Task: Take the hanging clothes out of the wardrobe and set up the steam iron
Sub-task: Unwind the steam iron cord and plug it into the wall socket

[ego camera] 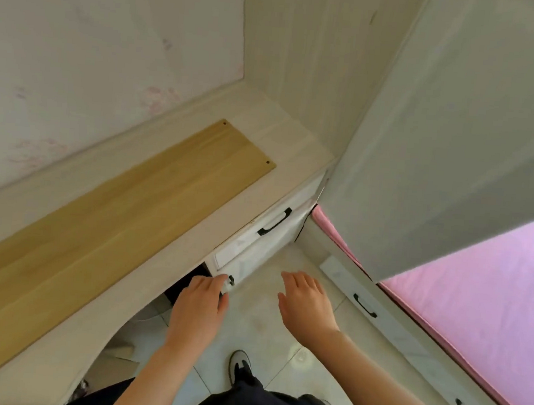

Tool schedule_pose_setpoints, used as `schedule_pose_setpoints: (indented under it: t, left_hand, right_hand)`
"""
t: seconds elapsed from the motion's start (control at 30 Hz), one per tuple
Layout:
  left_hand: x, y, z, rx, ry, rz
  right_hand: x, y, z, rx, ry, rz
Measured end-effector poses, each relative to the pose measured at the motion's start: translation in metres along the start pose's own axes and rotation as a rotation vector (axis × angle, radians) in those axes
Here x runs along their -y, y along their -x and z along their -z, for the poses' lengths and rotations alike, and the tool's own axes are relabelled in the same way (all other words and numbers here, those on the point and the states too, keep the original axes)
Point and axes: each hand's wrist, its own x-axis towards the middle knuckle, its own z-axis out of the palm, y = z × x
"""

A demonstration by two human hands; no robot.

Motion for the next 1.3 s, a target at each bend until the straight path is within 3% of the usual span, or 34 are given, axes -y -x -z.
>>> schedule_pose_setpoints:
  t: [0.3, 0.83, 1.3]
  left_hand:
    - [-0.113, -0.003, -0.046, 0.097, -0.058, -0.274]
    - [-0.393, 0.091, -0.187, 0.249, -0.071, -0.713]
    - [-0.55, 0.091, -0.255, 0.388, -0.133, -0.958]
  right_hand:
    - [-0.109, 0.106, -0.001, -0.088, 0.019, -0.274]
    - [-0.305, 0.368, -0.018, -0.212, -0.046, -0.799]
    - [-0.419, 0.456, -0.02, -0.257, -0.141, -1.103]
